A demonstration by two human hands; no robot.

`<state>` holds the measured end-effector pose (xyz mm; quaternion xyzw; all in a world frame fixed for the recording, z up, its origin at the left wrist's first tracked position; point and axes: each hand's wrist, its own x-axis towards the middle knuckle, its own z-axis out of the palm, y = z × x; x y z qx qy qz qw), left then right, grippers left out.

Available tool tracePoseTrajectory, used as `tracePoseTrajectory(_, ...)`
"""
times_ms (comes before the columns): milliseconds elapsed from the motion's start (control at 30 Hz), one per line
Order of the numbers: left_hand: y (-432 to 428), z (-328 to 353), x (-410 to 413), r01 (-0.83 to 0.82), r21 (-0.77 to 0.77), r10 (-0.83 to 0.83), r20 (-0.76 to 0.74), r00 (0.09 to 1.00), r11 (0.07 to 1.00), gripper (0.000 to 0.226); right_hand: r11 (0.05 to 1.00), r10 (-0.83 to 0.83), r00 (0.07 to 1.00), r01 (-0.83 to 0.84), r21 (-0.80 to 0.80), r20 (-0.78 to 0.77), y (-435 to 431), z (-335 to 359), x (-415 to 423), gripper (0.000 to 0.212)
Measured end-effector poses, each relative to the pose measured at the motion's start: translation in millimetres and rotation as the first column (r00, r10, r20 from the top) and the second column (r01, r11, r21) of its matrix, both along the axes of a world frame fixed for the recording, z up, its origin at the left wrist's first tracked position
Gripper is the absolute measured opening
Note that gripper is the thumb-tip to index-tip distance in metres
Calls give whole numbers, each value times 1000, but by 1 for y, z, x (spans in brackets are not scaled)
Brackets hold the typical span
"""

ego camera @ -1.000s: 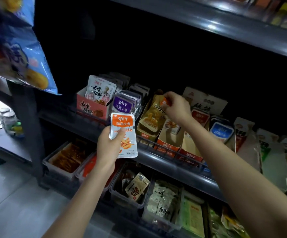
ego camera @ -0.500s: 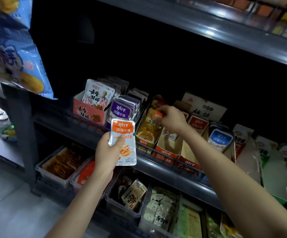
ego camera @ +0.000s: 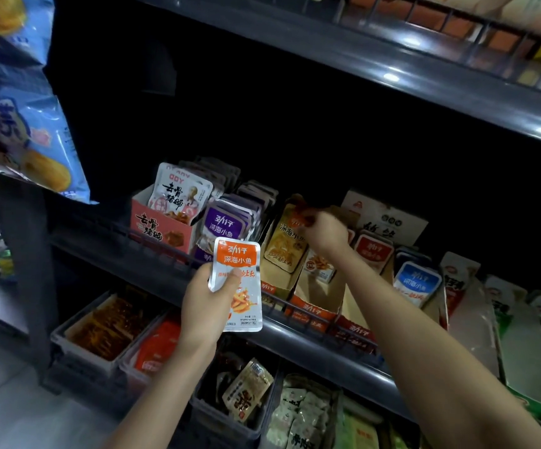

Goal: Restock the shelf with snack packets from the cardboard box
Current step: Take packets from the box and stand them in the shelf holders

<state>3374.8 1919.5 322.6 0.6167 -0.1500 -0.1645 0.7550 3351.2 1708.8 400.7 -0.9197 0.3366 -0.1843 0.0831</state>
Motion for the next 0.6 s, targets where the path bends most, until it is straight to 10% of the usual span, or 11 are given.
tracePoseTrajectory(600,-2,5,-7,37,5,-37,14,999,999,12,944,-55,997,69,-323,53,-17,-10,11,51)
